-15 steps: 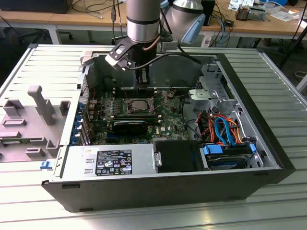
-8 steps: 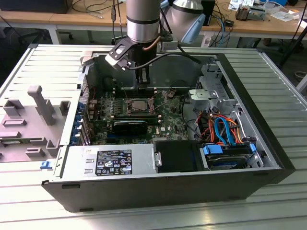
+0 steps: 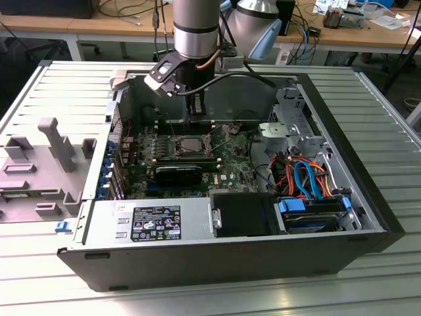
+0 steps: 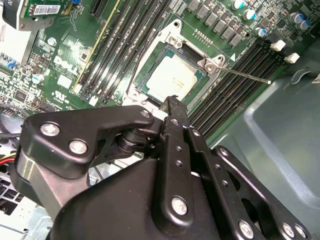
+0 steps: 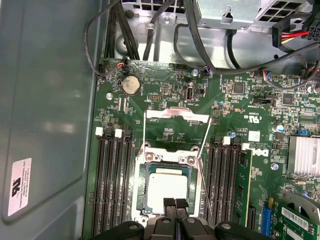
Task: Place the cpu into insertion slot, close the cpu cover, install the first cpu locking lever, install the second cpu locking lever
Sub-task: 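Close the cpu cover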
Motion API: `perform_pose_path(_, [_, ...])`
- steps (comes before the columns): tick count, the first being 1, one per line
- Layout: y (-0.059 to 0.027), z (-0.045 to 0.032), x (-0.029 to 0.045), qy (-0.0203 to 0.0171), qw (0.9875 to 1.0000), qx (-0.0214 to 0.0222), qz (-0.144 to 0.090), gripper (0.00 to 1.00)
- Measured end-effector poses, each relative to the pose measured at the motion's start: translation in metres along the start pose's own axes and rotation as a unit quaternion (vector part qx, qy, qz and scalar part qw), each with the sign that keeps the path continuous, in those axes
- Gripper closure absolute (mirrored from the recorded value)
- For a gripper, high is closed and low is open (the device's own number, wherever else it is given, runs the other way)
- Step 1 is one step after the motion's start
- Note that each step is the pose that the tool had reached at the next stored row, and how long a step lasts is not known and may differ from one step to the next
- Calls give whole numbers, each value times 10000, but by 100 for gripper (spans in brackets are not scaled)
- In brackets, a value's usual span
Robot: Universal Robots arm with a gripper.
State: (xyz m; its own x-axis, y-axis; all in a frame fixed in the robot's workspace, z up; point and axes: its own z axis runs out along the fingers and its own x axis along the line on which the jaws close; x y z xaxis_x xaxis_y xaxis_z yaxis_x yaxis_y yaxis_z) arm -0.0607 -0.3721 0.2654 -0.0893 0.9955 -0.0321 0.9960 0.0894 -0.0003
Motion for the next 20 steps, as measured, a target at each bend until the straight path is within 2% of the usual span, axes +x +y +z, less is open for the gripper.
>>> perform_pose_path(2, [14, 0, -5, 0, 10000, 0, 0, 89])
perform_pose_path(13, [276, -17, -65, 1, 10000, 12, 0, 89])
perform_pose_path(20, [609, -23, -97, 6, 10000, 60, -1, 89])
